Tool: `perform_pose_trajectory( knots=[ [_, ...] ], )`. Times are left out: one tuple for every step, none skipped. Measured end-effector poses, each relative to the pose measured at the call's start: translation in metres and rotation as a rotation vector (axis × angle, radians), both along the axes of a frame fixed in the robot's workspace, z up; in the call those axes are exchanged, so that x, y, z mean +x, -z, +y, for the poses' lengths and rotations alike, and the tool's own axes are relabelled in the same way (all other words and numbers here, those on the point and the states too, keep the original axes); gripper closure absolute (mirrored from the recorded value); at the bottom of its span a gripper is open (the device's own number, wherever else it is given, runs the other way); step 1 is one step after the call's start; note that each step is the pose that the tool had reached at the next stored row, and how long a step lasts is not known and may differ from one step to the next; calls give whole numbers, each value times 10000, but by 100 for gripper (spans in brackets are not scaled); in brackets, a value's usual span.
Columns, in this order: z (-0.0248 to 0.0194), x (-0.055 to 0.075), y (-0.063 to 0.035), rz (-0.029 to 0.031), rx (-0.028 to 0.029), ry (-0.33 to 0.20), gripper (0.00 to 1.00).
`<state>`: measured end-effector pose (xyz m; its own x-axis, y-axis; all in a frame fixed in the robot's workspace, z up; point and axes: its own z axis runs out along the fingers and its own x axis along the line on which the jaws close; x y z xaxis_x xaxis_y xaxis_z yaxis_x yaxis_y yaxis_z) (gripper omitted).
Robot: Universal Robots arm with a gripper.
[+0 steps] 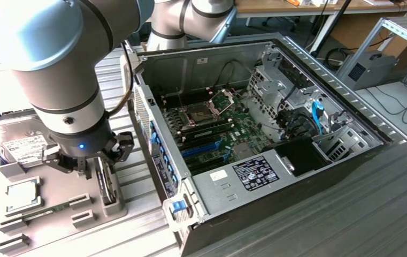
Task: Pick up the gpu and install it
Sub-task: 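Pick up the gpu and move the gpu toward the slot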
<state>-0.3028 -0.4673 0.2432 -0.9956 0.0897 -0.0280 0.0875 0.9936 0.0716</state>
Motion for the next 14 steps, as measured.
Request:
perform_pose_trajectory(
  knots=[
    [0, -4, 0, 0, -1, 1, 52],
    [0, -5, 0, 0, 0, 1, 52],
    [0, -6, 0, -1, 0, 1, 52],
    [0, -6, 0, 0, 0, 1, 52],
    [0, -6, 0, 0, 0, 1, 52],
    [0, -6, 0, -1, 0, 1, 52],
    [0, -6, 0, -1, 0, 1, 52],
    [0, -6, 0, -1, 0, 1, 52],
    [0, -6, 0, -1, 0, 1, 52],
    [0, -6, 0, -1, 0, 1, 52],
    [0, -6, 0, -1, 0, 1, 52],
    [0, -6, 0, -1, 0, 1, 52],
    [0, -6, 0, -1, 0, 1, 52],
    [0, -6, 0, -1, 0, 1, 52]
  ],
)
